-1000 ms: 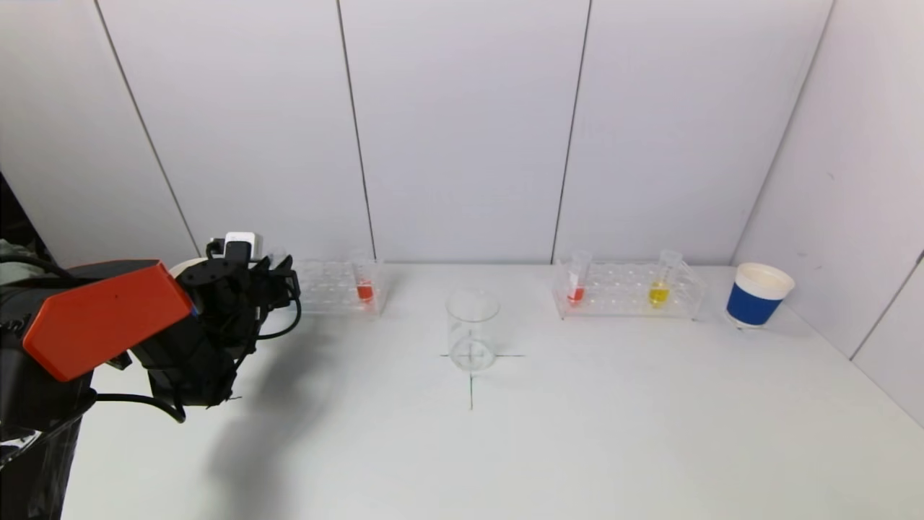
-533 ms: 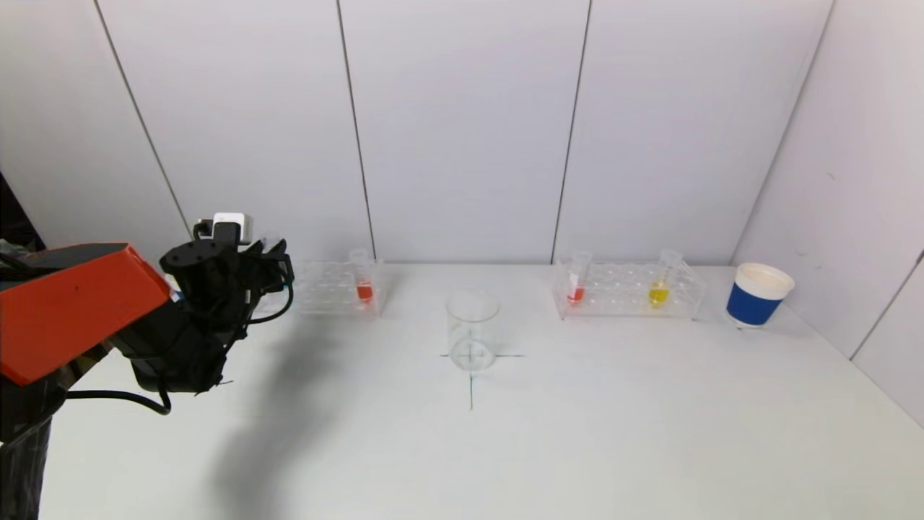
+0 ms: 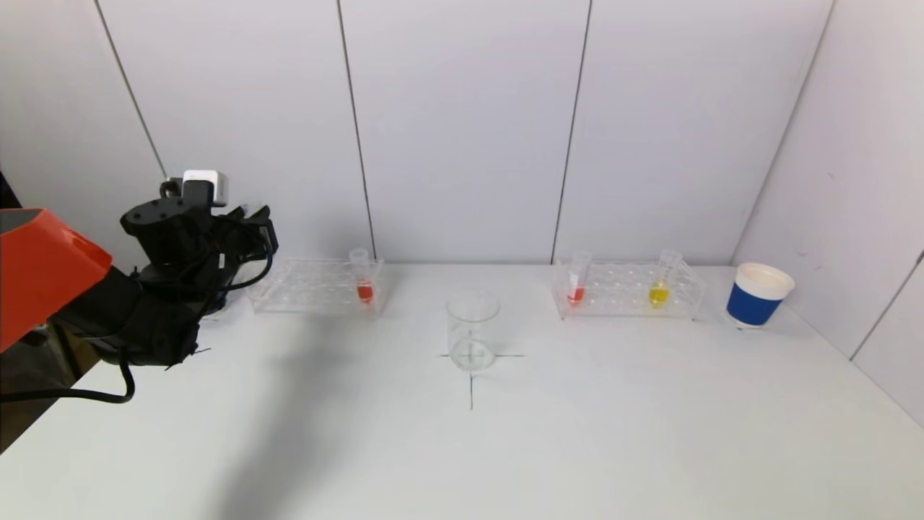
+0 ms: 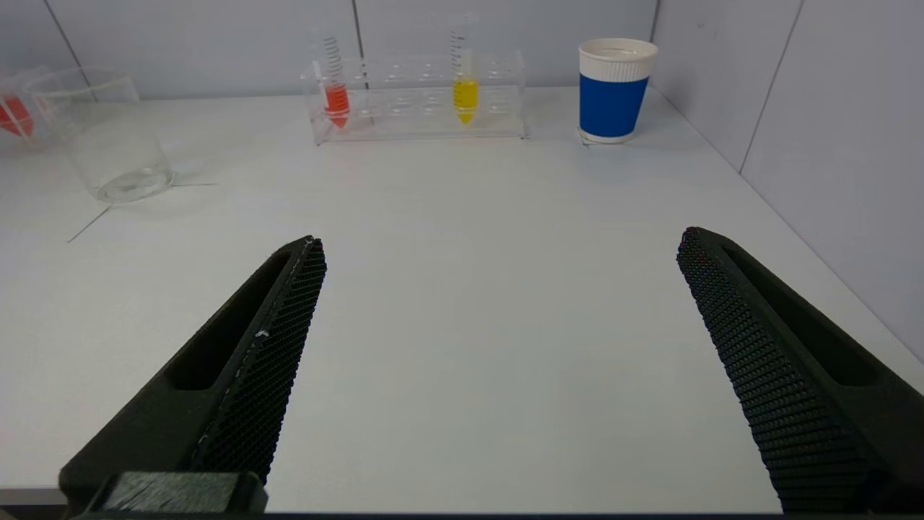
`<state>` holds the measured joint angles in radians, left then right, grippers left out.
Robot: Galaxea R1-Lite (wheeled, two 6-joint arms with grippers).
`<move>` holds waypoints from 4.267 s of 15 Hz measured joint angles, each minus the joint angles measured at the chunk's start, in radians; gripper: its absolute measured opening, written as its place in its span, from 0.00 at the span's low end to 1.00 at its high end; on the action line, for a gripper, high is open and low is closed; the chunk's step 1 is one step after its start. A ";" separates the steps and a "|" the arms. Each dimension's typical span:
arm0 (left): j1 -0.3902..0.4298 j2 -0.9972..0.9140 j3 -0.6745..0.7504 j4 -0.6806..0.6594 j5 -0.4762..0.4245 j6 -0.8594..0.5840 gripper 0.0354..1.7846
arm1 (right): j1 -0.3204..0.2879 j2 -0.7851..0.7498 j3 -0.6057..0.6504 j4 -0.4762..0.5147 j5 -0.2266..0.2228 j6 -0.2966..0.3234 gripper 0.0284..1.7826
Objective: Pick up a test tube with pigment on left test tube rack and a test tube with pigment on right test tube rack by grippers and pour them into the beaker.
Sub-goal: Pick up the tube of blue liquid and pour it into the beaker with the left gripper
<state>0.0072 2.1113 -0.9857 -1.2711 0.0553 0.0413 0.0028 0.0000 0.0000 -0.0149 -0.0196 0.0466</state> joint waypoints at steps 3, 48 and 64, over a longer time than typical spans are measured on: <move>-0.004 -0.069 -0.050 0.105 0.000 0.000 0.23 | 0.000 0.000 0.000 0.000 0.000 0.000 0.99; -0.374 0.066 -0.615 0.759 -0.718 0.611 0.23 | 0.000 0.000 0.000 0.000 0.000 0.000 0.99; -0.376 0.062 -0.521 0.730 -0.781 1.057 0.23 | 0.000 0.000 0.000 0.000 0.000 0.000 0.99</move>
<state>-0.3683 2.1734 -1.5068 -0.5415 -0.7257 1.0979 0.0028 0.0000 0.0000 -0.0149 -0.0196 0.0466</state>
